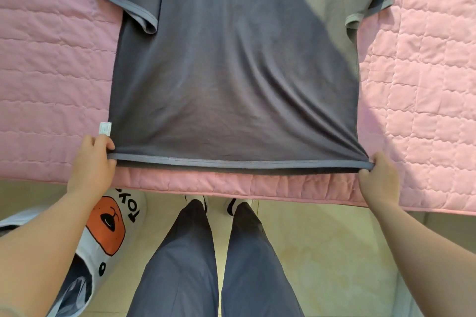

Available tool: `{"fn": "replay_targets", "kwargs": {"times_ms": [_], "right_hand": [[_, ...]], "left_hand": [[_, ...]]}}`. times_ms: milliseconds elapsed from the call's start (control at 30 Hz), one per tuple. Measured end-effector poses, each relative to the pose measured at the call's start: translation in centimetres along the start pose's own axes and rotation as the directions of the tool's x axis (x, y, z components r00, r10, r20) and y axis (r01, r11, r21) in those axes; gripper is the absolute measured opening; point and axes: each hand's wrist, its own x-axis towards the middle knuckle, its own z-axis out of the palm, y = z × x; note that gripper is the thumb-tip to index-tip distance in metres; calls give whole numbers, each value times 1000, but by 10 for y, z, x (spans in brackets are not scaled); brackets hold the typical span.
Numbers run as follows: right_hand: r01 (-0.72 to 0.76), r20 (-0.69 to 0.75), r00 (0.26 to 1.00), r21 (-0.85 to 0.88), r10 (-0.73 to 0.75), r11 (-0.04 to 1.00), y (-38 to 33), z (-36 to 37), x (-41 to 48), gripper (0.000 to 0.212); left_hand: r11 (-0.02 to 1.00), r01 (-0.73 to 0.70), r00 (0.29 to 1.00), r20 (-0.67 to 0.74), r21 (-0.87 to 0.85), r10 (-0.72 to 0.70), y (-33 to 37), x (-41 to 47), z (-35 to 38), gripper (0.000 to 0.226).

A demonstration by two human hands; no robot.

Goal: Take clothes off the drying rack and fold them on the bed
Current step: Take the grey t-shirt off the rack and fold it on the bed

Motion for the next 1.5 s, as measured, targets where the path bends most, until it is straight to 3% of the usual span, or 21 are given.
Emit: {"fn": "replay_targets", "kwargs": {"times_ms": [133, 233, 300, 400, 500, 600, 733, 967, 1067, 1200, 1300, 1400, 1500], "right_hand": [[-19, 16, 1000, -74, 20, 997, 2, 1, -4, 30], [-61, 31, 997, -190, 68, 980, 11, 3, -5, 31], [-6, 94, 995, -303, 36, 953, 13, 5, -3, 30], [89, 269, 963, -368, 14, 926, 7, 11, 2, 30], [84, 388, 918, -391, 81, 916, 2, 14, 9, 32], [43, 356, 925, -451, 136, 892, -2, 9, 17, 30], [46, 180, 983, -333, 16, 942, -40, -4, 33, 23], [238, 236, 945, -18, -227, 971, -164, 2, 64, 26], [334, 287, 898, 53, -335, 941, -227, 18, 75, 26], [387, 341, 843, 154, -416, 909, -315, 42, 82, 26], [418, 349, 813, 208, -466, 884, -373, 54, 84, 25], [435, 354, 792, 246, -498, 866, -423, 67, 85, 23], [438, 341, 783, 293, -521, 850, -468, 79, 87, 24]], "left_hand": [[995, -83, 996, -17, 59, 84, 1, -9, -2, 34], [954, -227, 974, 76, 197, 216, -9, -16, -4, 36], [925, -268, 961, 138, 270, 239, -16, -17, -4, 37], [891, -293, 948, 228, 347, 223, -18, -13, 3, 34], [918, -197, 946, 314, 344, 85, -11, -1, 5, 30], [959, -68, 915, 400, 276, -50, -2, 11, 0, 28], [982, 191, 939, 294, -8, -180, 16, 42, -16, 33], [904, 279, 956, 188, -325, -227, 66, 120, -36, 22], [781, 347, 938, 189, -519, -291, 83, 158, -44, 29], [480, 392, 908, 246, -785, -338, 98, 217, -56, 47], [224, 386, 907, 325, -895, -267, 108, 251, -65, 21], [10, 374, 908, 364, -927, -210, 110, 282, -71, 43], [-7, 375, 914, 371, -927, -166, 106, 306, -79, 41]]}}
